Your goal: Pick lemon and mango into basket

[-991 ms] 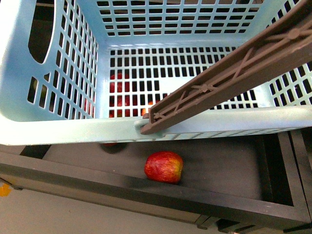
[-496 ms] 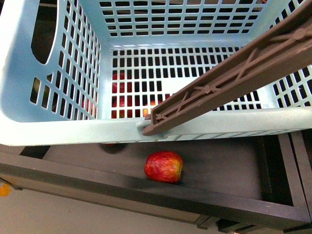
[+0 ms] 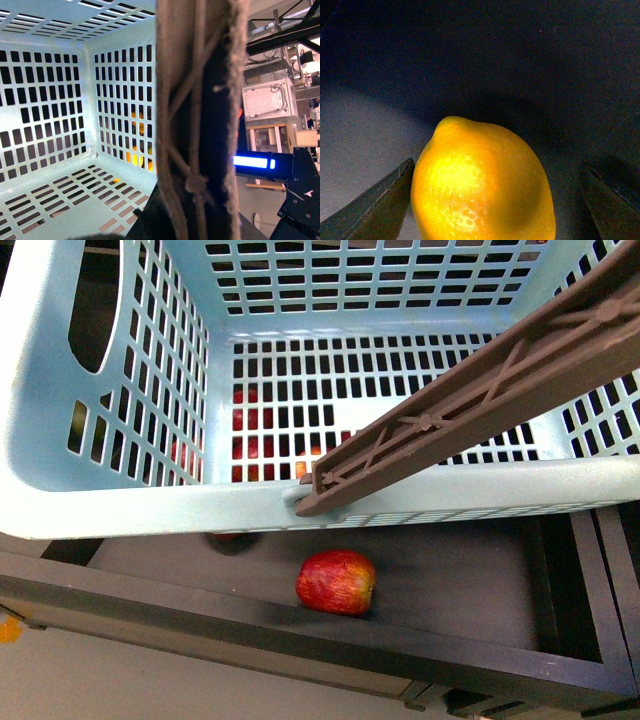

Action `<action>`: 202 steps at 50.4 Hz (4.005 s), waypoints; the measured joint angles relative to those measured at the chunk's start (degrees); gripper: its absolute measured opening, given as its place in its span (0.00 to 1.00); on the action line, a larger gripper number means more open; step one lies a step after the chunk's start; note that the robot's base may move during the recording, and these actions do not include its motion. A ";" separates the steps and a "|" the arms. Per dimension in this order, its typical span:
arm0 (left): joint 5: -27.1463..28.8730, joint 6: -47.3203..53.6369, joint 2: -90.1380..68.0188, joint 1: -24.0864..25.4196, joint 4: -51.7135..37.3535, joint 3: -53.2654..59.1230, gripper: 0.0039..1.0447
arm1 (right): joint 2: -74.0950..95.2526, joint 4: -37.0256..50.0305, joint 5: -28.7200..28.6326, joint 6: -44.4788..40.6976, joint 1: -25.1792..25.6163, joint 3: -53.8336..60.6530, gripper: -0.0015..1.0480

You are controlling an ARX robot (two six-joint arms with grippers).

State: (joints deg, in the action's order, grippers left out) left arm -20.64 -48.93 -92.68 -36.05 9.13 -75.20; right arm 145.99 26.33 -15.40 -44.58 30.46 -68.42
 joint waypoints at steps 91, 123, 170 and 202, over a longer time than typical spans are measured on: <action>-0.02 0.00 0.00 0.00 0.00 -0.02 0.04 | -70.18 6.73 3.98 31.06 -38.18 34.03 0.70; -0.28 0.11 -0.07 0.02 0.13 -0.02 0.04 | -92.02 8.52 15.39 43.78 -30.40 50.25 0.32; 0.07 0.22 -0.07 0.02 0.13 -0.02 0.04 | -112.72 3.04 15.41 43.95 -30.40 64.54 0.37; -0.46 0.04 -0.09 -0.59 0.13 -0.07 0.04 | -112.80 2.89 15.41 44.15 -30.40 64.63 0.92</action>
State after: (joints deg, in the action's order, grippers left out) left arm -21.10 -48.88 -92.77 -36.64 9.26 -75.26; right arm 33.19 29.21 0.01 -0.43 0.05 -3.79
